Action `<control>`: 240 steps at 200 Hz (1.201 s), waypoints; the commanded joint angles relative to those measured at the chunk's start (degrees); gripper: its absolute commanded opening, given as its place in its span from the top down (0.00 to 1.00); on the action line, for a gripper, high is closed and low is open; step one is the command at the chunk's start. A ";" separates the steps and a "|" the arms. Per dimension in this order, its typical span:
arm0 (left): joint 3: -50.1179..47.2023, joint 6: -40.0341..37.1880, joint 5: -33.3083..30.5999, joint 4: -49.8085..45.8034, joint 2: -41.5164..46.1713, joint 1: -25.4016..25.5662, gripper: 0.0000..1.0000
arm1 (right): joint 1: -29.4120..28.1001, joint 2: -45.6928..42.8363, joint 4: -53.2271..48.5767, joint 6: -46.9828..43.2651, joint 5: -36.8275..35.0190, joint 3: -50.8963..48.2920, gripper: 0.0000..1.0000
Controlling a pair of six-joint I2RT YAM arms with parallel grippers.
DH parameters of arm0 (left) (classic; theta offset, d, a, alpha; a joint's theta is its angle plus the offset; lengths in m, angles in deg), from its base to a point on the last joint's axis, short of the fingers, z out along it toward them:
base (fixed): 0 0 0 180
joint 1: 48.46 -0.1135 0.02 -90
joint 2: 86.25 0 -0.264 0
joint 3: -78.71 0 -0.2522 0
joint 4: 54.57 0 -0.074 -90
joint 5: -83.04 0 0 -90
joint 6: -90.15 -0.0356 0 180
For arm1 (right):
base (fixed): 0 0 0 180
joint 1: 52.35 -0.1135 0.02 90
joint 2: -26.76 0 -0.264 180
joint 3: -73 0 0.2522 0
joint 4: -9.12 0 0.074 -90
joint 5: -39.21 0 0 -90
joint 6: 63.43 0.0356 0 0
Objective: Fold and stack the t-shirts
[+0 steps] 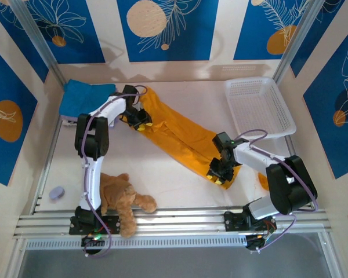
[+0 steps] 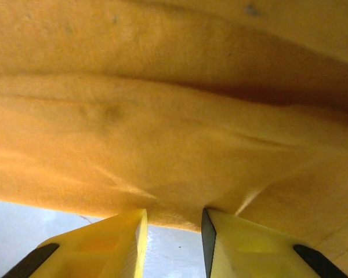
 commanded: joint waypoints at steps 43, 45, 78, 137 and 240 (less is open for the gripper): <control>26.46 4.39 8.53 -4.72 -17.75 -0.90 0.62 | -1.01 0.10 4.86 1.16 8.36 -2.88 0.67; 27.30 4.67 8.89 -4.59 -18.13 -0.91 0.62 | -1.31 0.26 5.20 1.30 8.62 -2.91 0.67; 30.67 8.97 13.16 1.08 -18.65 -0.89 0.62 | -8.06 2.41 9.50 3.90 12.60 -1.30 0.68; 24.12 6.72 12.80 1.48 -9.89 -0.36 0.62 | -12.05 -4.96 -1.82 5.44 1.14 1.56 0.67; 7.57 10.02 12.31 10.20 -6.56 1.88 0.63 | -10.26 1.72 0.04 1.83 3.57 -0.78 0.67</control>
